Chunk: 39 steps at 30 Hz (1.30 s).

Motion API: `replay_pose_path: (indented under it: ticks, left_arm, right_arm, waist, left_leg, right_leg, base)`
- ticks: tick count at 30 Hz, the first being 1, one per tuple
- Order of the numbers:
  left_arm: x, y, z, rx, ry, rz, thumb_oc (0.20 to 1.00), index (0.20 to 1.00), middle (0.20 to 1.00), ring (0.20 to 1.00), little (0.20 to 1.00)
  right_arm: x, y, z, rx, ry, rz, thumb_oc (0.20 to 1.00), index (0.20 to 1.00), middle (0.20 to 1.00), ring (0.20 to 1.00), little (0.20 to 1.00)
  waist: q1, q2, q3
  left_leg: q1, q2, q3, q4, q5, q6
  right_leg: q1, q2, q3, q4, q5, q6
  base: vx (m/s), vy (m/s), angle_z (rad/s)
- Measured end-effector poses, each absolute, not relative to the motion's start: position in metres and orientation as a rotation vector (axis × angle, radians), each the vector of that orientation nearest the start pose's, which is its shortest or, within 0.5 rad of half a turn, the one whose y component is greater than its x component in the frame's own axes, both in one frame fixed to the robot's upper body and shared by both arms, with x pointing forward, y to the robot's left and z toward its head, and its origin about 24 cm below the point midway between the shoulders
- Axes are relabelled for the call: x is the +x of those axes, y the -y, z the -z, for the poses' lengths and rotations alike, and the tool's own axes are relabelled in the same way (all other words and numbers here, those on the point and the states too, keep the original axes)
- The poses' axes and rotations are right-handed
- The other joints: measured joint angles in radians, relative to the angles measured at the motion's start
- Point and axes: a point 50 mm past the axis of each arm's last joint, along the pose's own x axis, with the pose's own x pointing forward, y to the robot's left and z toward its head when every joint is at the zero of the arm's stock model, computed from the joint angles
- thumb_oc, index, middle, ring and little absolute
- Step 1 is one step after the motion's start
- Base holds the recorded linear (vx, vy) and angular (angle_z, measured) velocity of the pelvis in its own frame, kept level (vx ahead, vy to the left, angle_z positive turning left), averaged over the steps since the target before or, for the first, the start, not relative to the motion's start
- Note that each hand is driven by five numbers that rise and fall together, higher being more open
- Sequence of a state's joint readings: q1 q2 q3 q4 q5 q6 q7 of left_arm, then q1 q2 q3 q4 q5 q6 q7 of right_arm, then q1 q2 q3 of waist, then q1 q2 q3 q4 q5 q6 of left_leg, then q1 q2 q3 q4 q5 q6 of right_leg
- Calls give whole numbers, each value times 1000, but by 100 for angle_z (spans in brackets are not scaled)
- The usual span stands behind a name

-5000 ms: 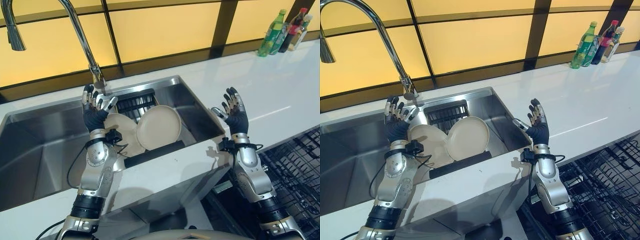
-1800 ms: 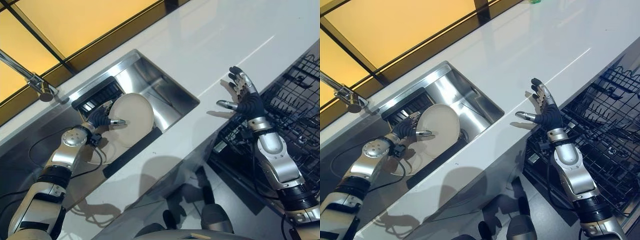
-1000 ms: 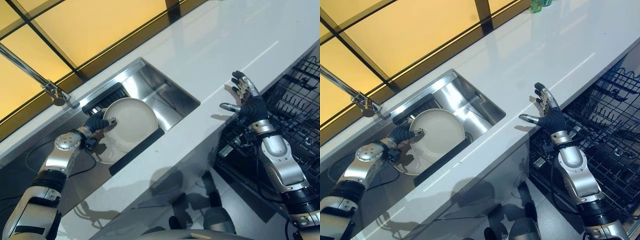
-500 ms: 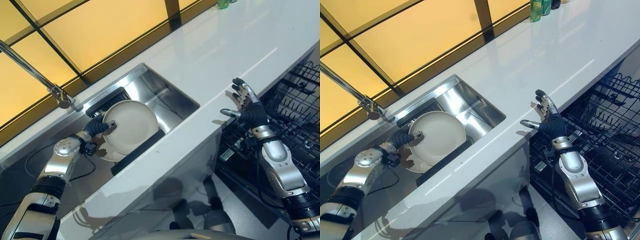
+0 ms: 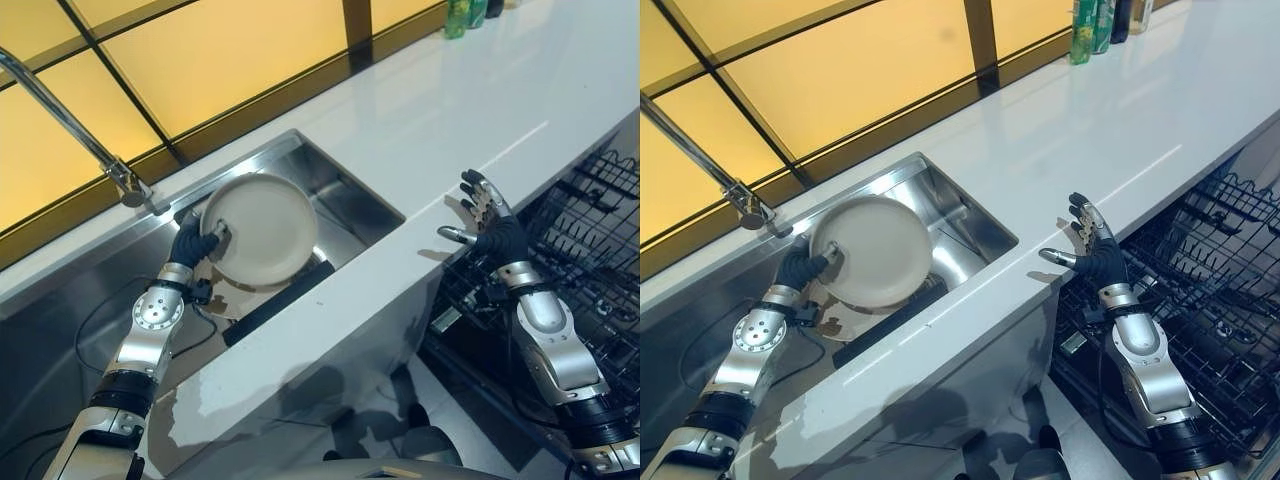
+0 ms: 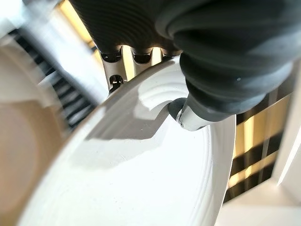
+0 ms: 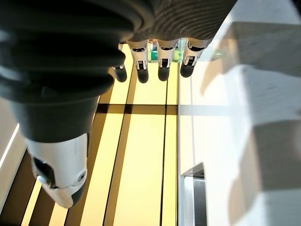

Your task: Pick up plates and place into dishwasher.

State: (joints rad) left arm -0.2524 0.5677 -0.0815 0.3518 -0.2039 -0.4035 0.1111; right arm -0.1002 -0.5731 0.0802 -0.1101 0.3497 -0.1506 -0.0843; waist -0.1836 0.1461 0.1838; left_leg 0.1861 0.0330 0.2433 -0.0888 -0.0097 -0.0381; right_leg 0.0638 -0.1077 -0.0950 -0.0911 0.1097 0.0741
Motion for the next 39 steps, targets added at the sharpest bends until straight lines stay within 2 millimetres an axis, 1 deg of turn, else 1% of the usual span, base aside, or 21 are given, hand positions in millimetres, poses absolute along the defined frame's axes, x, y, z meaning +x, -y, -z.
replay_pose_path:
  ticks: [2,5,9,15,18,21,24,26,28,31,35,39]
  left_arm:
    - [292,-249,-111,369,393,-111,200,200,200,200,200]
    - [289,-247,-127,368,494,-144,200,200,200,200,200]
    - [284,-243,-141,357,594,-159,200,200,200,200,200]
    - [274,-234,-168,340,762,-154,200,200,200,200,200]
    - [271,-229,-174,335,797,-128,200,200,200,200,200]
    - [269,-220,-178,336,820,-70,200,200,200,200,200]
    - [270,-207,-176,341,815,13,200,200,200,200,200]
    - [270,-200,-172,335,806,52,200,200,200,200,200]
    - [269,-191,-171,316,811,86,200,200,200,200,200]
    - [264,-175,-174,293,843,157,200,200,200,200,200]
    - [260,-162,-176,293,865,238,200,200,200,200,200]
    - [260,-159,-177,305,872,258,200,200,200,200,200]
  right_arm:
    - [268,213,-130,-207,337,-65,1000,1000,1000,1000,1000]
    - [273,208,-141,-212,385,-73,1000,1000,1000,1000,1000]
    - [276,201,-156,-219,452,-86,1000,1000,1000,1000,1000]
    - [273,189,-159,-192,479,-136,1000,1000,1000,1000,1000]
    - [272,176,-159,-174,486,-187,1000,1000,1000,1000,1000]
    - [276,157,-165,-141,511,-253,1000,1000,1000,1000,1000]
    - [276,140,-173,-95,521,-345,1000,1000,1000,1000,1000]
    - [275,132,-175,-56,525,-388,1000,1000,1000,1000,1000]
    - [273,126,-174,-21,514,-415,1000,1000,1000,1000,1000]
    - [270,114,-170,-14,490,-481,1000,1000,1000,1000,1000]
    - [269,108,-167,3,473,-512,1000,1000,1000,1000,1000]
    - [268,108,-167,22,467,-526,1000,1000,1000,1000,1000]
  waist:
    - [15,-15,-8]
    - [40,-34,-20]
    - [73,-59,-34]
    - [119,-99,-65]
    - [122,-117,-88]
    - [123,-127,-98]
    - [128,-126,-105]
    - [132,-126,-108]
    - [144,-127,-108]
    - [147,-128,-109]
    - [146,-129,-114]
    - [146,-130,-128]
  left_leg:
    - [0,0,-3,0,0,0]
    - [1,1,-9,0,1,0]
    - [11,2,-25,0,1,0]
    - [14,4,-38,0,2,-2]
    - [13,4,-51,0,3,-2]
    - [13,4,-55,-5,4,-2]
    - [12,4,-59,-2,4,-2]
    - [14,4,-60,0,5,-3]
    - [14,4,-61,1,5,-3]
    - [13,4,-63,1,6,-3]
    - [13,4,-64,0,6,-3]
    - [13,4,-63,0,6,-3]
  right_leg:
    - [2,0,-5,0,0,0]
    - [6,0,-10,0,1,-1]
    - [25,0,-26,-1,-4,0]
    - [34,0,-39,-1,-8,-2]
    - [41,-1,-52,-1,-11,-2]
    - [43,-2,-53,-4,-12,-2]
    - [47,-2,-55,-3,-13,-2]
    - [47,-1,-55,-1,-13,-3]
    - [46,-1,-56,-1,-13,-3]
    - [47,-1,-58,0,-13,-3]
    - [47,0,-59,0,-13,-3]
    - [47,0,-58,0,-13,-3]
  base:
    - [9,-107,4]
    - [5,-99,6]
    - [6,-74,11]
    - [2,-67,7]
    - [-23,-58,11]
    - [-38,-42,5]
    - [-39,-40,3]
    - [-12,-36,3]
    - [-16,-51,1]
    - [-22,-45,2]
    - [-10,-20,0]
    - [0,0,0]
